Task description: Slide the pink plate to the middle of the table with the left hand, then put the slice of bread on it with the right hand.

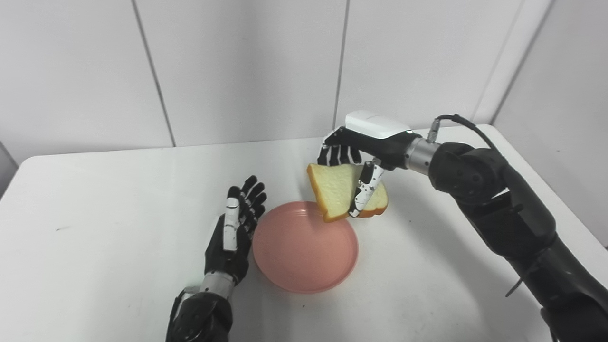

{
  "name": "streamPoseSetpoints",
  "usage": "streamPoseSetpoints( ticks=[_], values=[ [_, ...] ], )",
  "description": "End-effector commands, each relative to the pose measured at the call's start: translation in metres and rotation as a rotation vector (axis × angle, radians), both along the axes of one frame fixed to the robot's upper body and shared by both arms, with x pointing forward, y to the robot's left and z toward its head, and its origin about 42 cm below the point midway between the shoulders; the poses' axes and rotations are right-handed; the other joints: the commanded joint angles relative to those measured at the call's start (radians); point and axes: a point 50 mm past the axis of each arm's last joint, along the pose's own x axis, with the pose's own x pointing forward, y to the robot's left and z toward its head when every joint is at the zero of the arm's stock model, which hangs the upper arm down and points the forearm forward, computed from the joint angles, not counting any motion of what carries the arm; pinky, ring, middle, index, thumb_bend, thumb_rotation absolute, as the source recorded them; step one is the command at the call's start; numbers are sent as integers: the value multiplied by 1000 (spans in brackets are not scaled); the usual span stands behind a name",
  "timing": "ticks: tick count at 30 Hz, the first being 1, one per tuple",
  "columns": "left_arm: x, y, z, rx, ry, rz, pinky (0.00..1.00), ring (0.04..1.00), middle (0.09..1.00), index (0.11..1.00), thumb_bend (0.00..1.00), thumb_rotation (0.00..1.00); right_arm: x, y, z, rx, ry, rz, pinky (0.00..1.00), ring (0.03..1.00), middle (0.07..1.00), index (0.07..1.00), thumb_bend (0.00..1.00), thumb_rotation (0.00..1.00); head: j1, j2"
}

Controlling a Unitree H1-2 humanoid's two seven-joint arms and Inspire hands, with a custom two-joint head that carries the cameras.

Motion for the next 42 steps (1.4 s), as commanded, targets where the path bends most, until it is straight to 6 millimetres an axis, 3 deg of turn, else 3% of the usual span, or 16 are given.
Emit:
streamPoseSetpoints(
  ticks=[1, 9, 18, 42],
  values=[
    [2, -14, 7, -12, -9, -7, 984, 953, 947, 910, 718, 1000, 1, 13, 22, 3, -80, 66, 348, 419, 453, 512, 528, 0, 8, 0],
    [3, -19, 10, -10, -32, 3, 1000, 955, 951, 919, 714, 1000, 2, 43, 8, 1, -42, 143, 354, 424, 451, 515, 527, 0, 49, -2],
    [8, -20, 11, -18, -48, 32, 996, 954, 949, 929, 696, 1000, 1, 63, -8, -23, 20, 151, 352, 426, 447, 514, 526, 0, 68, -5],
    [14, -10, 19, 6, -64, 106, 990, 932, 924, 897, 715, 1000, 12, 76, -65, -129, 76, 173, 381, 443, 481, 494, 528, 0, 65, -13]
  ],
)
